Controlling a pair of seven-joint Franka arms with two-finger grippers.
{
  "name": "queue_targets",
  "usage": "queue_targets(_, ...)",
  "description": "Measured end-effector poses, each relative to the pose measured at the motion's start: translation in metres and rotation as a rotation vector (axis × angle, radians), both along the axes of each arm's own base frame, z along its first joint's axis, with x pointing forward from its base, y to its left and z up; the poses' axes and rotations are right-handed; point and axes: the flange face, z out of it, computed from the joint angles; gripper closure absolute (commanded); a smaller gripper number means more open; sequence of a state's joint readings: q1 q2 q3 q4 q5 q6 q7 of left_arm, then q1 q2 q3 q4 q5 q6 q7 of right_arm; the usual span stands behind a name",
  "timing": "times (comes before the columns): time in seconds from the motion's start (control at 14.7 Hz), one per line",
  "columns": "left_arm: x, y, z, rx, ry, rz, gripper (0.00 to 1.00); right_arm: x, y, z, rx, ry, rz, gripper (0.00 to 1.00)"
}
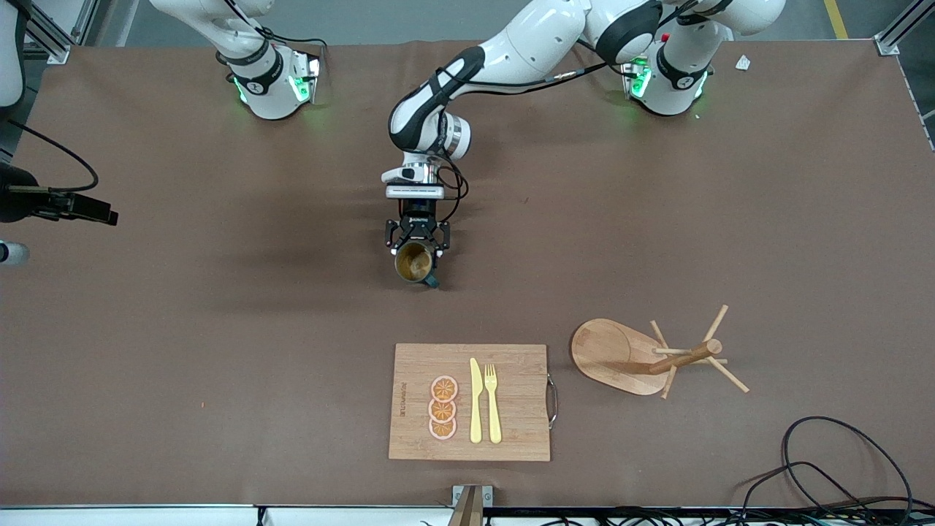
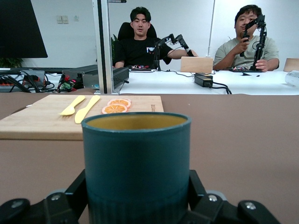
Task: Transfer cup from left to right arm and place
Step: 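Hold the mug with the left gripper while the right gripper approaches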
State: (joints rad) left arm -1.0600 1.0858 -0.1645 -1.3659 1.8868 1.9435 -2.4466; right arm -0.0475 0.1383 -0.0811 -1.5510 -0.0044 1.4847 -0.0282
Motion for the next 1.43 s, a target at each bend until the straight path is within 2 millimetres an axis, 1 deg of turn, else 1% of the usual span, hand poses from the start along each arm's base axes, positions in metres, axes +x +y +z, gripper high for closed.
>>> queue_targets(0.07,-0.006,-0.002,-0.003,-0.005,-0.001,-0.004,0.58,0.000,-0.001,-0.001,0.001,0.002,-0.002,0.00)
queue_targets(0.14,-0.010,-0.003,-0.004,-0.007,-0.001,-0.009,0.50,0.001,-0.002,-0.002,0.001,0.001,-0.004,0.00)
queue_targets(0.2,-0.014,-0.005,-0.005,-0.009,0.000,-0.012,0.00,0.001,-0.003,-0.001,0.001,-0.002,-0.006,0.00)
queue_targets(0.41,-0.023,-0.009,-0.004,-0.027,0.032,0.006,0.00,0.001,-0.005,0.000,-0.001,-0.005,-0.019,0.00)
queue_targets(0.54,-0.033,-0.017,0.003,-0.053,0.089,0.050,0.00,0.001,-0.004,0.000,-0.014,-0.003,-0.089,0.00)
queue_targets(0.68,-0.045,-0.028,0.021,-0.079,0.176,0.116,0.00,0.001,0.002,0.000,-0.030,-0.001,-0.171,0.00)
queue_targets(0.75,-0.049,-0.034,0.037,-0.096,0.226,0.157,0.00,0.002,0.007,0.000,-0.038,0.001,-0.204,0.00)
queue_targets(0.88,-0.051,-0.044,0.079,-0.132,0.345,0.245,0.00,0.003,0.020,-0.001,-0.051,0.004,-0.270,0.00)
queue_targets(0.95,-0.046,-0.047,0.107,-0.142,0.410,0.285,0.00,0.004,0.028,-0.003,-0.056,0.007,-0.306,0.00)
queue_targets(1.02,-0.038,-0.047,0.137,-0.147,0.470,0.315,0.00,0.005,0.036,-0.007,-0.056,0.006,-0.338,0.00)
queue_targets(1.09,-0.025,-0.044,0.170,-0.151,0.535,0.338,0.00,0.007,0.043,-0.014,-0.058,0.001,-0.368,0.00)
queue_targets(1.15,-0.008,-0.037,0.203,-0.147,0.600,0.349,0.00,0.009,0.051,-0.022,-0.060,-0.001,-0.392,0.00)
queue_targets(1.22,0.012,-0.026,0.239,-0.136,0.668,0.349,0.00,0.010,0.059,-0.032,-0.065,-0.003,-0.419,0.00)
queue_targets(1.29,0.036,-0.012,0.275,-0.122,0.733,0.336,0.00,0.011,0.070,-0.042,-0.073,-0.004,-0.449,0.00)
queue_targets(1.36,0.062,0.009,0.311,-0.110,0.792,0.316,0.00,0.011,0.083,-0.053,-0.082,-0.004,-0.478,0.00)
queue_targets(1.43,0.091,0.034,0.346,-0.099,0.843,0.289,0.00,0.011,0.097,-0.064,-0.092,-0.005,-0.505,0.00)
